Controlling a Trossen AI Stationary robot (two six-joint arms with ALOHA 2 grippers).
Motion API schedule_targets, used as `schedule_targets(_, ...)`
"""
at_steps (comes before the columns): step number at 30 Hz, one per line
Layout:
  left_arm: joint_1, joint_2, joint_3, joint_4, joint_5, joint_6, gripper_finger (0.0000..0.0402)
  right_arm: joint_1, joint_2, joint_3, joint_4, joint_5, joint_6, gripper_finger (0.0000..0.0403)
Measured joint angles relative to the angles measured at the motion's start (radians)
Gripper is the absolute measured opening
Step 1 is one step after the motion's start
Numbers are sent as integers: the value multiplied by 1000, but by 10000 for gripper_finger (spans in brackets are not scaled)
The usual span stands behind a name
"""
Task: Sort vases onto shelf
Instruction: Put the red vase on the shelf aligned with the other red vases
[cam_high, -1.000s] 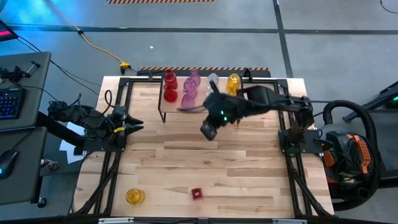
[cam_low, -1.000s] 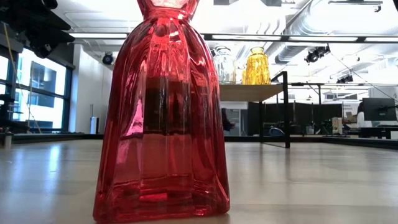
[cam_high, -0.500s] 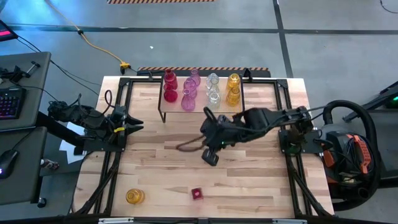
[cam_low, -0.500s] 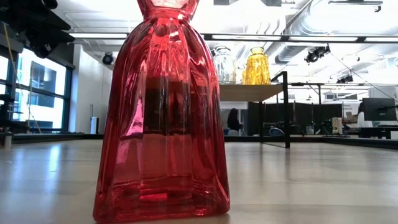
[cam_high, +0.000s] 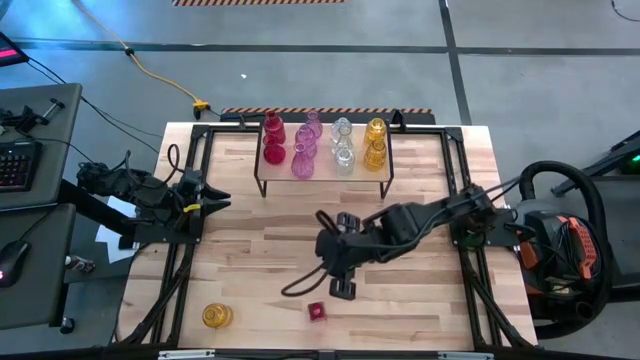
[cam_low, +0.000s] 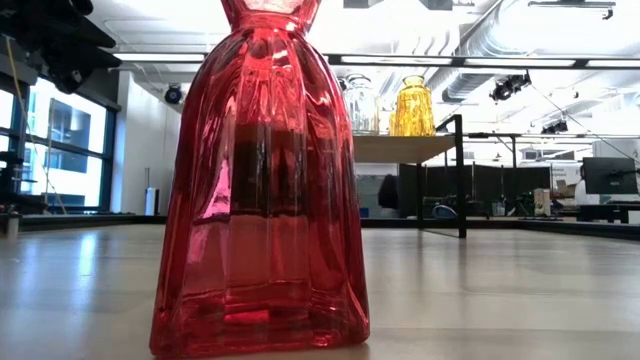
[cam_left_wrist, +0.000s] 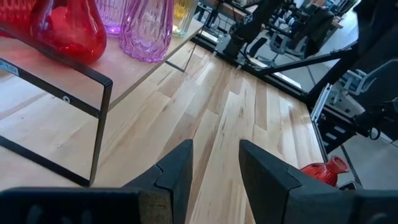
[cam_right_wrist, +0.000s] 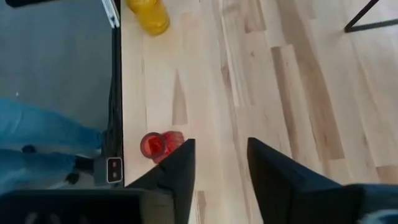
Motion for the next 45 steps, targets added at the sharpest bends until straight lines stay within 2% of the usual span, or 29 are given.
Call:
schedule_targets(5,0,0,0,0,6,1,120,9,49,0,3,-43,8,146)
schedule_targets(16,0,2,0,38,34,-79,120,10,160,-1,16,-84,211,145)
schedule_targets(21,0,2,0,45,15,-84,120,8,166,-1,19,-85,297,144)
schedule_targets(26,0,2,0,43,-12,-180,120,5,166,-1,20,-84,387,144)
schedule_targets(30,0,2,0,39,8,-113,120,5,166,-1,21,-51,430,144)
schedule_targets(35,0,15,0,36,-33,-122,120,5,166,-1,21,-50,455,144)
schedule_targets(39,0,32,0,37,19,-107,129,2,166,-1,22,-37,497,144)
schedule_targets(45,0,63,0,37,109,-106,164,-3,166,-1,22,-26,506,144)
